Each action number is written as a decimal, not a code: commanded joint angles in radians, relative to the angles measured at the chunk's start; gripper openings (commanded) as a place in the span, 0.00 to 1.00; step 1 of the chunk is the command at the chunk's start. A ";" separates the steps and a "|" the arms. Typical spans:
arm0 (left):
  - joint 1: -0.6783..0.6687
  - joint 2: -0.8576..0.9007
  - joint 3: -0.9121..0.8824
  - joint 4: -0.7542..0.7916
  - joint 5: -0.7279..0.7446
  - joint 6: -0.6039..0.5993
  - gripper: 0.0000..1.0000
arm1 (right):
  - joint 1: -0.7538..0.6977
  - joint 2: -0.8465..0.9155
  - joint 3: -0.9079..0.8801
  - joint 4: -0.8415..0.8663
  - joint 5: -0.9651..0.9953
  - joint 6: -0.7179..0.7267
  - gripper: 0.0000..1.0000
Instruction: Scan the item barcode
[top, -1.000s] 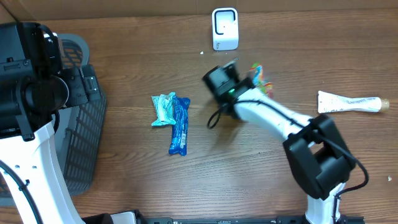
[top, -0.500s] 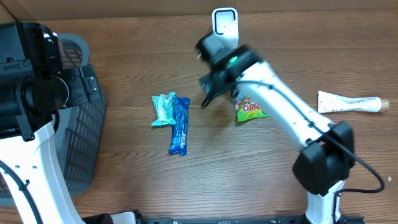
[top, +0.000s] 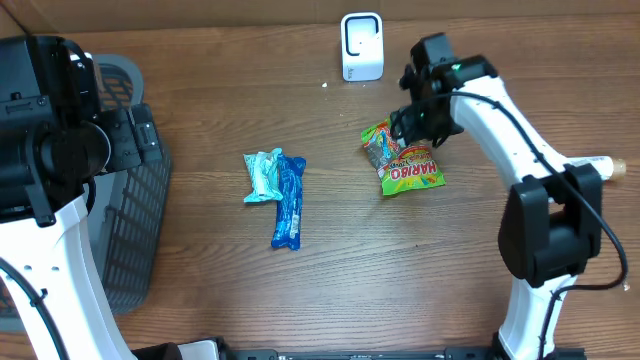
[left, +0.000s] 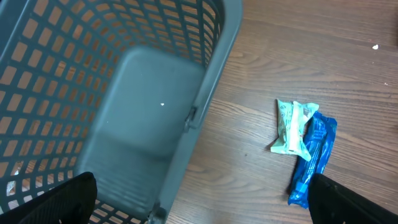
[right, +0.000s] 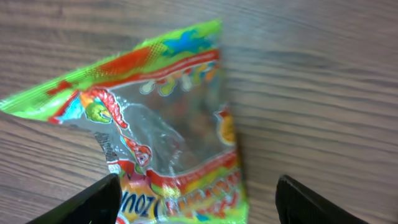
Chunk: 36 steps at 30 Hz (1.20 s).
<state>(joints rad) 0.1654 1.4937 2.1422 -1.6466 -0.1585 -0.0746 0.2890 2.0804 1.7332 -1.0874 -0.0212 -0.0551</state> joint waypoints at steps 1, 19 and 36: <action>0.005 0.004 0.018 0.001 -0.006 0.011 1.00 | 0.025 0.006 -0.046 0.051 -0.030 -0.026 0.80; 0.004 0.004 0.018 0.001 -0.006 0.011 0.99 | 0.045 0.009 -0.354 0.365 -0.001 -0.024 0.13; 0.005 0.004 0.018 0.001 -0.006 0.011 1.00 | 0.092 -0.039 0.109 0.202 0.060 -0.066 0.04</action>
<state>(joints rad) 0.1654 1.4937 2.1422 -1.6466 -0.1585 -0.0746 0.3496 2.0586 1.7096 -0.8909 -0.0044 -0.0879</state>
